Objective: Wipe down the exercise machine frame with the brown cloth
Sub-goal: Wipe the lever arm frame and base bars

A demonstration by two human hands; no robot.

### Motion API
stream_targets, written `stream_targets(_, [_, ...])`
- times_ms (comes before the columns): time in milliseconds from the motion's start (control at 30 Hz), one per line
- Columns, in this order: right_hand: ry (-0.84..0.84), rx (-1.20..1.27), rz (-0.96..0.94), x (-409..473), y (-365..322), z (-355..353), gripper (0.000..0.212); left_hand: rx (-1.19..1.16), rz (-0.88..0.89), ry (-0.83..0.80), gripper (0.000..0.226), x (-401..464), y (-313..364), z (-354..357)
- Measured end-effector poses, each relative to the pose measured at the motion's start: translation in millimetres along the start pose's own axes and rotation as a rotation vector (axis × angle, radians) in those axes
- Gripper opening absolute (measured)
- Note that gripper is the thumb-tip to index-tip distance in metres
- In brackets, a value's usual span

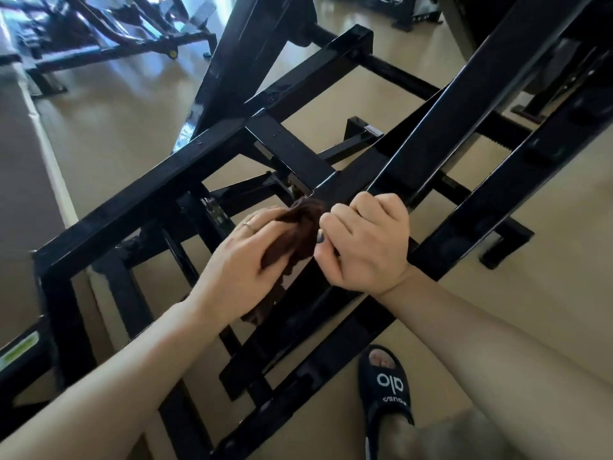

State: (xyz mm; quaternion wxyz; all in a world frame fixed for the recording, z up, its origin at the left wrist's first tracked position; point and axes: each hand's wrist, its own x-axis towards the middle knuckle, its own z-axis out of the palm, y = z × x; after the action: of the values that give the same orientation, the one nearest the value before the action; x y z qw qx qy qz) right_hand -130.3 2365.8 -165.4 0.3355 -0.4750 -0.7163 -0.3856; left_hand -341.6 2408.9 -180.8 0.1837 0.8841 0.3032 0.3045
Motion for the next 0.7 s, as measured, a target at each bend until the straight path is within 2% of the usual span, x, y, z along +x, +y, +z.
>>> stream_targets(167, [-0.034,-0.047,-0.013,-0.5,-2.6,-0.3,0.027,0.064,-0.037,0.028,0.035,-71.1,-16.8,-17.6])
stream_targets(333, [-0.059,-0.075,0.001,0.1,-2.2,-0.5,0.030,0.090,-0.173,0.053,0.033,-129.2,-24.8,-36.5])
stream_targets(500, [-0.007,-0.054,0.014,-0.9,-3.9,2.6,0.029,0.087,-0.254,0.120,0.023,-89.4,-2.8,-15.9])
stream_targets(700, [0.003,0.009,0.017,-2.9,-3.9,2.5,0.031,0.114,-0.202,0.154,0.021,-33.2,17.0,2.9])
